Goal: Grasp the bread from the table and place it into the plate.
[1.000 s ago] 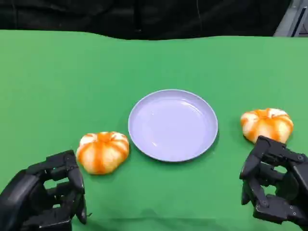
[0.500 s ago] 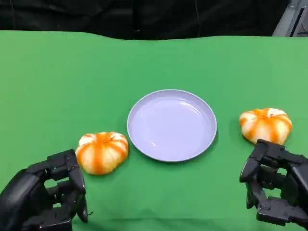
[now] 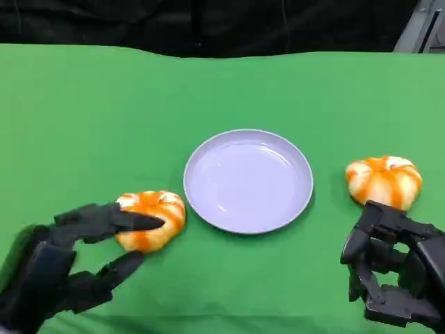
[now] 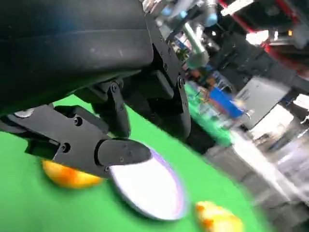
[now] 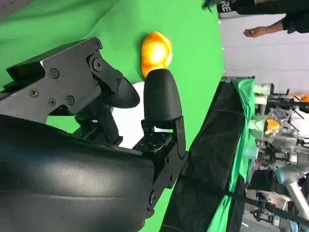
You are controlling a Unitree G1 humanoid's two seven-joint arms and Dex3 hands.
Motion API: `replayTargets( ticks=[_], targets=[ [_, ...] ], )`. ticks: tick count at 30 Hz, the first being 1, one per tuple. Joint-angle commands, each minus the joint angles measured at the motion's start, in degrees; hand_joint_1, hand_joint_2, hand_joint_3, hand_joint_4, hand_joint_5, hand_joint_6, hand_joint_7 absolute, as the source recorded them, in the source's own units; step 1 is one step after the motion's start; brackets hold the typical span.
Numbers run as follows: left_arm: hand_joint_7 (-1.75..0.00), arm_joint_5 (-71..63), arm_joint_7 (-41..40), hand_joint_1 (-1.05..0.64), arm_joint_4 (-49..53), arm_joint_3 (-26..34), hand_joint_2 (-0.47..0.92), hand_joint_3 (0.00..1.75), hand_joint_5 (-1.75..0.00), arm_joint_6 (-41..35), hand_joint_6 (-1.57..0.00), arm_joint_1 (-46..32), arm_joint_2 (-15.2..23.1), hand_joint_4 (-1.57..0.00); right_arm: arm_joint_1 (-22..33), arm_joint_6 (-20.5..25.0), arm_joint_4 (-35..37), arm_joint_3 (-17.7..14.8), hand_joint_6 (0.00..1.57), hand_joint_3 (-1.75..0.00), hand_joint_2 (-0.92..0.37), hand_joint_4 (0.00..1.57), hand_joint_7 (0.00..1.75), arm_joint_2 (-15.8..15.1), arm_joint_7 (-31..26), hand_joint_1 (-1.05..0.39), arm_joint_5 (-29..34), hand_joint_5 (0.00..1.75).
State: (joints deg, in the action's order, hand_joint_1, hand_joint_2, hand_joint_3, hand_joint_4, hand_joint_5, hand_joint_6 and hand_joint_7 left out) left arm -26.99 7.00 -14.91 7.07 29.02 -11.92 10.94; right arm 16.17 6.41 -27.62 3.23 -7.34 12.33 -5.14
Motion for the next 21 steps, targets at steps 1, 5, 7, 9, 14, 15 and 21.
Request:
replayTargets(
  ticks=[1,5,7,9,14,15,21],
  targets=[
    [-0.01,-25.2,-1.7,-0.81,-7.6,-1.6,0.92,0.23,-0.18,-8.5,-0.47,4.7,4.5,-0.21,0.1,-1.9,0.4,-0.2,0.66,-1.1,-0.65,0.8,1.62,0.0,0.4,-0.02,-0.7,1.75],
    [-0.01,-35.0,-2.6,-0.86,-6.2,-5.7,0.92,0.19,-0.16,-13.8,-0.47,7.0,4.6,-0.21,0.2,-2.5,0.4,-0.5,0.65,-1.1,-0.65,0.8,1.62,-0.1,0.7,-0.02,-0.8,1.75],
    [0.0,-38.0,-2.9,-0.89,-5.1,-7.7,0.92,0.2,-0.15,-16.3,-0.47,8.0,4.9,-0.2,0.3,-2.9,0.5,-0.6,0.65,-1.1,-0.65,0.8,1.62,-0.3,0.9,-0.03,-0.6,1.75],
    [0.0,-38.9,-3.3,-0.9,-4.7,-8.9,0.92,0.22,-0.14,-17.9,-0.47,8.3,5.5,-0.2,0.3,-3.2,0.6,-0.6,0.64,-1.1,-0.65,0.8,1.62,-0.3,1.0,-0.03,-0.4,1.75],
    [0.0,-40.9,-3.0,-0.93,0.0,-12.1,0.92,0.24,-0.12,-21.9,-0.46,10.6,6.3,-0.2,0.4,-2.7,0.3,-0.9,0.64,-1.1,-0.65,0.79,1.62,-0.4,1.3,-0.03,-1.0,1.75],
    [0.0,-41.2,-2.1,-0.95,3.4,-13.3,0.92,0.26,-0.1,-23.3,-0.43,12.0,6.1,-0.18,0.5,-2.6,0.2,-0.9,0.64,-1.1,-0.66,0.79,1.62,-0.3,1.5,-0.03,-1.3,1.75],
    [-0.01,-38.5,-2.2,-0.97,12.4,-17.2,0.92,0.31,-0.07,-27.2,-0.4,16.2,6.7,-0.18,0.9,-1.9,-0.8,-0.5,0.64,-1.1,-0.66,0.78,1.63,-0.3,1.3,-0.02,-1.4,1.75]
  ],
)
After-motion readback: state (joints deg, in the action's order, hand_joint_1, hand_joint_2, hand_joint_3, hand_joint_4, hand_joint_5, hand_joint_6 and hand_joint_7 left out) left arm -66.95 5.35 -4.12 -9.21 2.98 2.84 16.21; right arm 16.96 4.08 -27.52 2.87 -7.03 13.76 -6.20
